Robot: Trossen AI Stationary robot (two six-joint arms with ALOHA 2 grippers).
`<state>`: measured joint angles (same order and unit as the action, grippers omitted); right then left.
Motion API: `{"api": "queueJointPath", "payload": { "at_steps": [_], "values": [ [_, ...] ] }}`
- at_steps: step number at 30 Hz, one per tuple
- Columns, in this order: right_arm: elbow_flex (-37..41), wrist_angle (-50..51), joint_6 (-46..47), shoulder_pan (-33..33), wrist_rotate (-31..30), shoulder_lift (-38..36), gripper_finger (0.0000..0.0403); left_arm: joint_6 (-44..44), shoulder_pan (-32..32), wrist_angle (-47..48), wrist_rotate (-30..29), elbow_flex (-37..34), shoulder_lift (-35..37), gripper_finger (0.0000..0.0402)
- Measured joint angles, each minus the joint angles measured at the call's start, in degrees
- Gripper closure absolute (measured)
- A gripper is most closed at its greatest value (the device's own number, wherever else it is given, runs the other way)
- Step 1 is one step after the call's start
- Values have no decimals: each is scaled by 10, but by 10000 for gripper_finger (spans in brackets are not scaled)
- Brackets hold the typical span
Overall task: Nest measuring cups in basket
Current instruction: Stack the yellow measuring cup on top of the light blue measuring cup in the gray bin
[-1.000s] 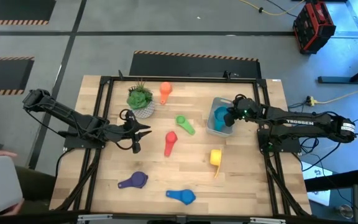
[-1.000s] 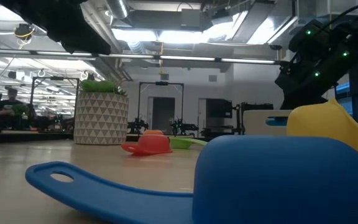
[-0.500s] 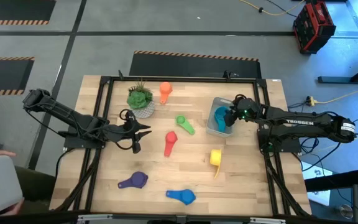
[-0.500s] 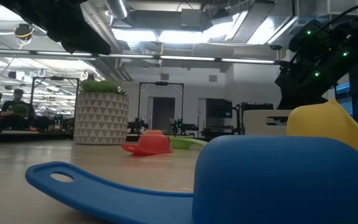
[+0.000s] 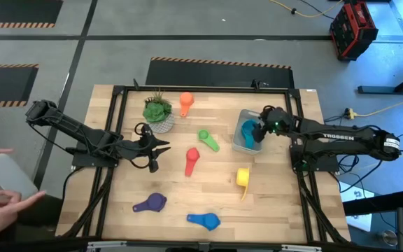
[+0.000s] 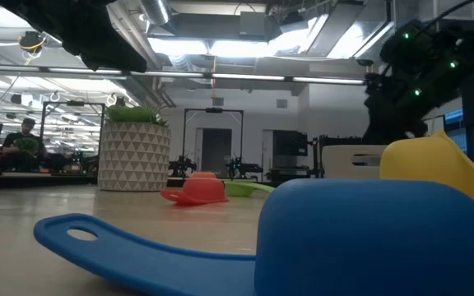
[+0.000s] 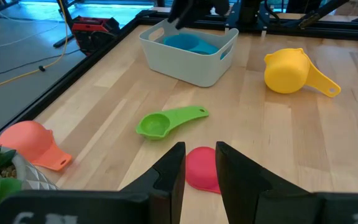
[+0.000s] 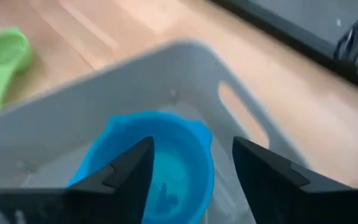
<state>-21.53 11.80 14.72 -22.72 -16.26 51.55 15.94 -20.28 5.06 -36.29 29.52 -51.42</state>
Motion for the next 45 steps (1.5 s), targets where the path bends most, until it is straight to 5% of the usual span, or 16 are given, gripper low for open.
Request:
{"api": "queueJointPath", "payload": {
  "at_steps": [6, 20, 27, 45],
  "values": [
    [-65, 3, -74, 0, 38, 0, 181, 0, 0, 0, 0, 0, 0, 319],
    [-229, 37, -196, 39, 285, 0, 182, 2, 0, 0, 0, 0, 0, 319],
    [-262, 94, -238, 151, 272, 0, 182, 2, 0, 0, 0, 0, 0, 319],
    [-256, 247, -108, 475, 21, 0, 182, 1, 0, 0, 13, 0, 0, 319]
  ]
}}
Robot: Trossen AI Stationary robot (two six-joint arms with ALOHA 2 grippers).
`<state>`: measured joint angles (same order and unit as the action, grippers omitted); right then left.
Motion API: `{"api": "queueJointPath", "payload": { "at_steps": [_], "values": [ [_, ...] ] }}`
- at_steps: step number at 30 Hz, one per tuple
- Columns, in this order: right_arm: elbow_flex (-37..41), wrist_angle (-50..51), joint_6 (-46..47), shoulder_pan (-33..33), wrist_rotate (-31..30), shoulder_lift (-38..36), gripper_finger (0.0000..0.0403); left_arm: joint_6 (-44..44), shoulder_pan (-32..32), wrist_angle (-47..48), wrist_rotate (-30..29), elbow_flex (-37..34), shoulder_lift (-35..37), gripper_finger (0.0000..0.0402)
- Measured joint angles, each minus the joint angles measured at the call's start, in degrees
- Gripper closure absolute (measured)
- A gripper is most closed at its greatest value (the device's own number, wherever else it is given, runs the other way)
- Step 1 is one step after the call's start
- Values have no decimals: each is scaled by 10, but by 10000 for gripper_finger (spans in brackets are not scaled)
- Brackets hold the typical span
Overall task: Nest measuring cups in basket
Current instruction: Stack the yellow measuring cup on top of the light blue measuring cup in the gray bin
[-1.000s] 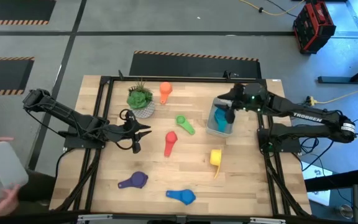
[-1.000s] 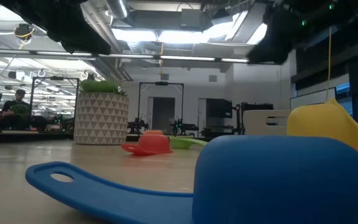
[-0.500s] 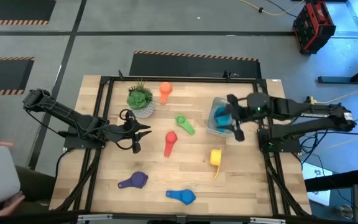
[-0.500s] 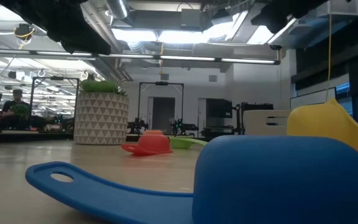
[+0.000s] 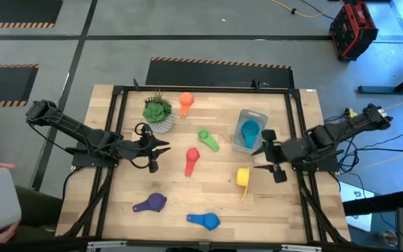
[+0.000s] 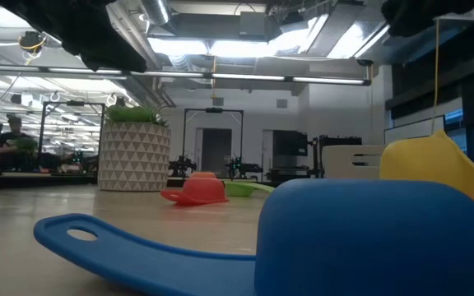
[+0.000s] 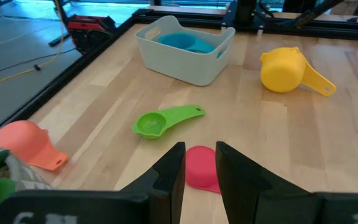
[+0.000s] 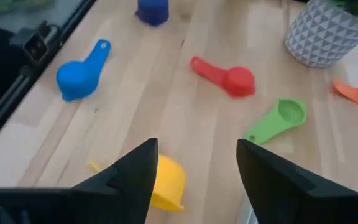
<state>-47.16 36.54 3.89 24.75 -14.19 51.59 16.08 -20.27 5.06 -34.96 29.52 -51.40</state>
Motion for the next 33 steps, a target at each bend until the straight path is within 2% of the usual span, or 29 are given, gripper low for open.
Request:
{"api": "queueJointPath", "payload": {
  "at_steps": [9, 19, 27, 33],
  "values": [
    [87, -3, 81, 102, -85, 0, 182, 3, 0, 0, 18, 0, 0, 319],
    [184, -114, 60, 108, -80, 0, 182, 3, 0, 0, 19, 0, 0, 319],
    [242, -226, -60, 108, -114, 0, 182, 3, 0, 0, 19, 0, 0, 319],
    [265, -259, -139, 108, -117, 1, 182, 3, 0, 0, 19, 0, 0, 319]
  ]
}}
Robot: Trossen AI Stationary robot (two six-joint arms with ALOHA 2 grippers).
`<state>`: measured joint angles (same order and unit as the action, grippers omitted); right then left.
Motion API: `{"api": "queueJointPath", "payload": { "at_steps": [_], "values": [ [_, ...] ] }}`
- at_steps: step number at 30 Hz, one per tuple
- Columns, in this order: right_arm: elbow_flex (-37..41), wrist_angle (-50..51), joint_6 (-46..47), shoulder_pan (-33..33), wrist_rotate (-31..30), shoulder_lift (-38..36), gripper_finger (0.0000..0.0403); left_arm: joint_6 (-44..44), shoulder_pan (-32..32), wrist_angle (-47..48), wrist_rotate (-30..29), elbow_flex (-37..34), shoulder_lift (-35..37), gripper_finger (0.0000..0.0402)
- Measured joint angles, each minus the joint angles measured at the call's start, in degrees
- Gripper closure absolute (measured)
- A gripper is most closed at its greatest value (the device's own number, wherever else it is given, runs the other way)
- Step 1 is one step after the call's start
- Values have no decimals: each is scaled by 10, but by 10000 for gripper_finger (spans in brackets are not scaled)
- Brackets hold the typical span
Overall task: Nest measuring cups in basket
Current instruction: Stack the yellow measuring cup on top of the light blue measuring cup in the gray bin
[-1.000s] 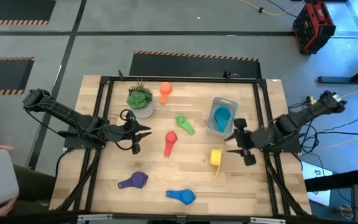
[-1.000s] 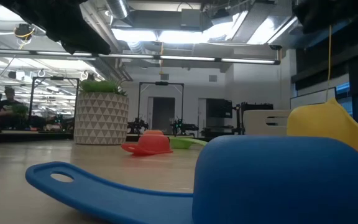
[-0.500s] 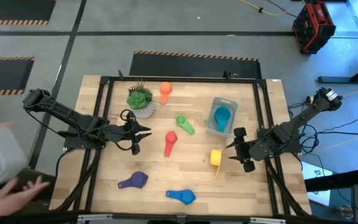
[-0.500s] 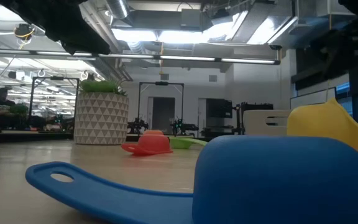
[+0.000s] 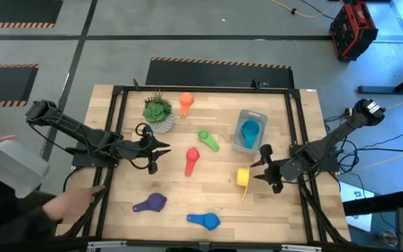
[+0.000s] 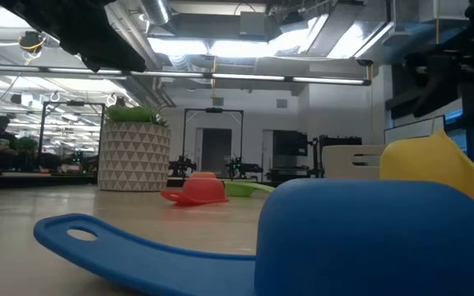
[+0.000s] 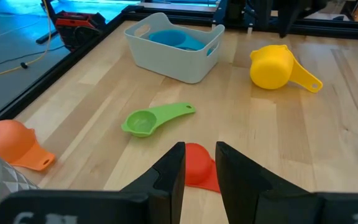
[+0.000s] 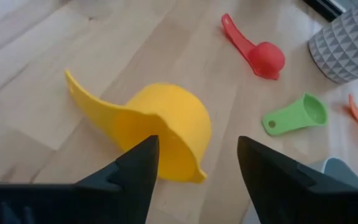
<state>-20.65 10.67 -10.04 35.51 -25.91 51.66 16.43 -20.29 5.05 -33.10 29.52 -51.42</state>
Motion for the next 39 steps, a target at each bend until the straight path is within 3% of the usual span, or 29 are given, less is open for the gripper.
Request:
{"api": "queueJointPath", "payload": {
  "at_steps": [12, 18, 27, 31, 39],
  "values": [
    [57, -129, -98, -2, -7, 35, 182, 0, 0, 0, 0, 0, 0, 319],
    [59, -169, -100, -2, -56, 86, 182, 0, 0, 0, 0, 0, 0, 319],
    [59, -240, -100, -2, -75, 170, 184, 0, 0, 0, 0, 0, 0, 319],
    [59, -264, -100, -2, -105, 193, 205, 0, 0, 0, 0, 0, 0, 319],
    [58, -277, -97, -2, -105, 199, 282, 0, 0, 0, 0, 0, 0, 319]
  ]
}}
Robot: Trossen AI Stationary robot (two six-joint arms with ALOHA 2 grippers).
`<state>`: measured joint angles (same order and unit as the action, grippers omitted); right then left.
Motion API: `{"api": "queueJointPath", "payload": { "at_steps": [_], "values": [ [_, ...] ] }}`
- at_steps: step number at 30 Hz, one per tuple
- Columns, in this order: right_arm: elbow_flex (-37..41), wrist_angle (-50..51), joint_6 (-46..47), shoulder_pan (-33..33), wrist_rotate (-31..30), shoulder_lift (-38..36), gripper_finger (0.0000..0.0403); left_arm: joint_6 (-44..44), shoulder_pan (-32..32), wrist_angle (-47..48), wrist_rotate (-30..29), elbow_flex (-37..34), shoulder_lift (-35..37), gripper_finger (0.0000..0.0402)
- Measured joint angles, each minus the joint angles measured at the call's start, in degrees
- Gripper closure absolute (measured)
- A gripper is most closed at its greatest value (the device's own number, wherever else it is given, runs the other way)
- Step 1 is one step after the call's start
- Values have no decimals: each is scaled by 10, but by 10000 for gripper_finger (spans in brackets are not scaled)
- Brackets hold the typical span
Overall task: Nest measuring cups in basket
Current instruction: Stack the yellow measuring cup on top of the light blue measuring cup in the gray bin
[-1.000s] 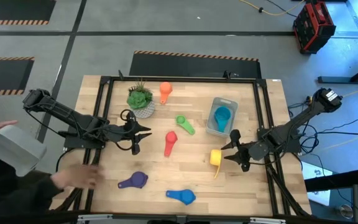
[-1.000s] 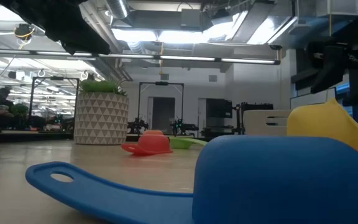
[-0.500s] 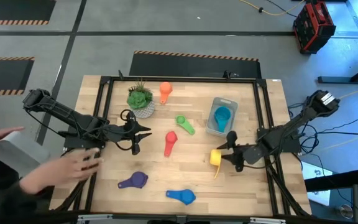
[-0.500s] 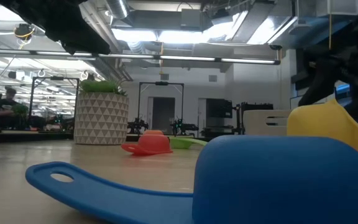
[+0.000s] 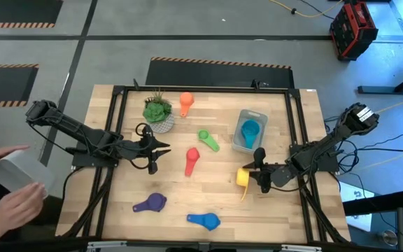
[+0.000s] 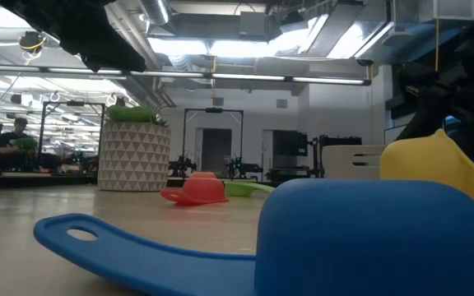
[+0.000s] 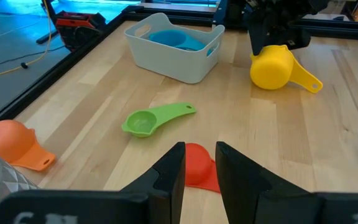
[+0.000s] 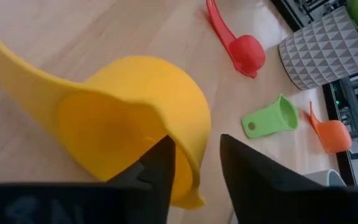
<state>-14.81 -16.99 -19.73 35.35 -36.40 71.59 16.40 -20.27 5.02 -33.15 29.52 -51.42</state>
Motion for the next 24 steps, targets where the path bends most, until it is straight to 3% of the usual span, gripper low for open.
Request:
{"api": "queueJointPath", "payload": {
  "at_steps": [9, 24],
  "values": [
    [0, 0, 1, 0, 5, 0, 329, 0, 0, 0, 0, 0, 0, 319],
    [0, 0, 2, 0, 5, 0, 334, 0, 0, 0, 0, 0, 0, 319]
  ]
}}
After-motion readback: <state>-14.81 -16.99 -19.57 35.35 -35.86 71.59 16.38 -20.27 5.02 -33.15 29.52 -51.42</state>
